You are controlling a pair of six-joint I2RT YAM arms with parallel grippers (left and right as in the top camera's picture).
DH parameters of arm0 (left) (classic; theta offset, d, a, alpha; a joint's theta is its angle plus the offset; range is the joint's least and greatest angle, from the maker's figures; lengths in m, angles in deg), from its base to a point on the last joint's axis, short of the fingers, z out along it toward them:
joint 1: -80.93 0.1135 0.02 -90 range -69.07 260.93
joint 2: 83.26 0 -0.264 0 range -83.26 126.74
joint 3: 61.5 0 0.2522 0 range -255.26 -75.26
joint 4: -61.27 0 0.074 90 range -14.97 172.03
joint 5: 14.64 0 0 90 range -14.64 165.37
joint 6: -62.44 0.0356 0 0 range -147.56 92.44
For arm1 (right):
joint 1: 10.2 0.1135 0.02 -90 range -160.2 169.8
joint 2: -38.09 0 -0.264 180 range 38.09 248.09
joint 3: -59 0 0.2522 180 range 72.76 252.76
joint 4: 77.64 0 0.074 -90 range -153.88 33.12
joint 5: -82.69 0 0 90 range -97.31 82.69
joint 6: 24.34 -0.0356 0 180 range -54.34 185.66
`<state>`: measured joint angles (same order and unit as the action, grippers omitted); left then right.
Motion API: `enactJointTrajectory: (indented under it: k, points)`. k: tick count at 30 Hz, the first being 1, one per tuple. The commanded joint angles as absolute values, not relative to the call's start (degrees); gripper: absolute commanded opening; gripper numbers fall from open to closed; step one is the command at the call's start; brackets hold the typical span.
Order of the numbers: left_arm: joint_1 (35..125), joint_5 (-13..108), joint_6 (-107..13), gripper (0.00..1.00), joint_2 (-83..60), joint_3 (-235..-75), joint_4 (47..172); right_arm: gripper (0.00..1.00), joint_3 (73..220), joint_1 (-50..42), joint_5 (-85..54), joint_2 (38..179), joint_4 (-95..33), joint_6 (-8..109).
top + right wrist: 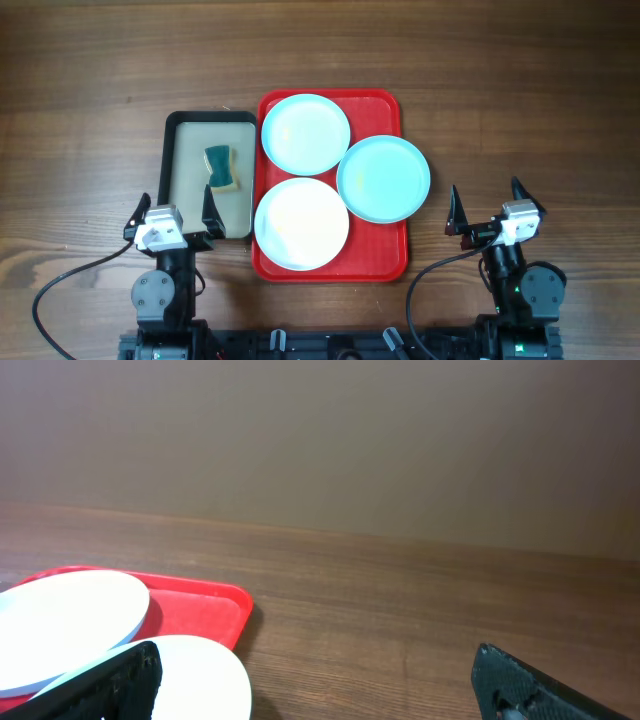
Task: Clean dirty plates on tray and stack at the side
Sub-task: 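Raise both arms from rest toward the trays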
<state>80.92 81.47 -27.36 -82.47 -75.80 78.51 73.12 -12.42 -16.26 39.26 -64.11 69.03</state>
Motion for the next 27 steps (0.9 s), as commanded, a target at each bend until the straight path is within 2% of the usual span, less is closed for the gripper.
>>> enactJointTrajectory:
  k: [1,27]
  points:
    - [80.7,81.8,-26.3,1.0,-83.0,-75.6,78.5,1.0,73.1,-12.7,-16.2,39.5,-64.5,70.0]
    - [80.7,81.8,-26.3,1.0,-83.0,-75.6,78.4,1.0,73.1,-12.7,-16.2,39.5,-64.6,71.7]
